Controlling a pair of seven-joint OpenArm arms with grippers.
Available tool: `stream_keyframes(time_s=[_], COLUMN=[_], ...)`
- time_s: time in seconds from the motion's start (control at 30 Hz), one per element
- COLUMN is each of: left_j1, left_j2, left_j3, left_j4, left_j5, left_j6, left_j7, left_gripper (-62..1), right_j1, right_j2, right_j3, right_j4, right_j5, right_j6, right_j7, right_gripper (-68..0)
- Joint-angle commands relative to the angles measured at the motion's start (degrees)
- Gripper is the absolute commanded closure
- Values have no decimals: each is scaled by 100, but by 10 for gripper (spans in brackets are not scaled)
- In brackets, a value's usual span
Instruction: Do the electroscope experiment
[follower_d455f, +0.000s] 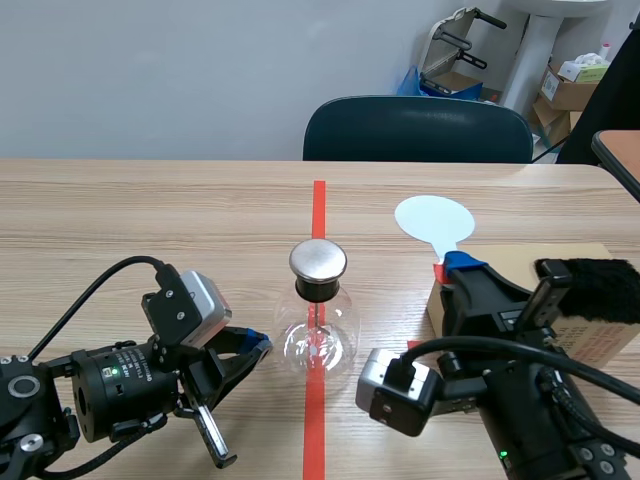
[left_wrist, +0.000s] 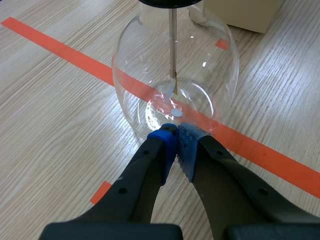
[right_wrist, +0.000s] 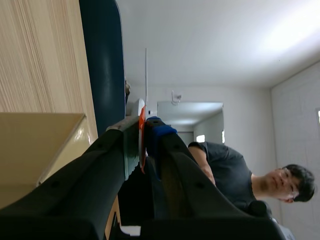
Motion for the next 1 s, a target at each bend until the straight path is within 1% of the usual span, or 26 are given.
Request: stream_keyframes(time_s=[0.0, 0.1, 0.23, 0.33, 0.53, 0.6, 0.73, 0.97], left_j1=[-31, -31, -31, -31, -31, -31, -31, -31], left_j2=[46, 46, 46, 46, 46, 46, 46, 46], left_j3=[4, 4, 4, 4, 4, 4, 4, 4], left_j4=[74, 74, 74, 74, 74, 74, 74, 74], left_j5=[-35, -35, -35, -35, -35, -35, -35, -35], left_j6=[9, 9, 9, 9, 9, 9, 9, 9], left_j7=[-59, -59, -59, -59, -59, -59, -59, -59], left_gripper=[-15, -15, -15, -15, -15, -15, -15, -15], right_j1=[66, 66, 66, 66, 66, 66, 66, 66], right_j2=[63, 63, 63, 63, 63, 63, 63, 63], right_j3=[33, 33, 33, 33, 33, 33, 33, 33], right_j4=[94, 94, 94, 94, 94, 94, 94, 94], right_j5=[2, 2, 2, 2, 2, 2, 2, 2], right_j6=[-63, -63, -63, -63, -63, -63, -63, -63], right_j7=[-186, -568, -933, -1075, -1064, -979, -614, 444], right_gripper=[-17, -17, -17, -17, -17, -17, -17, -17])
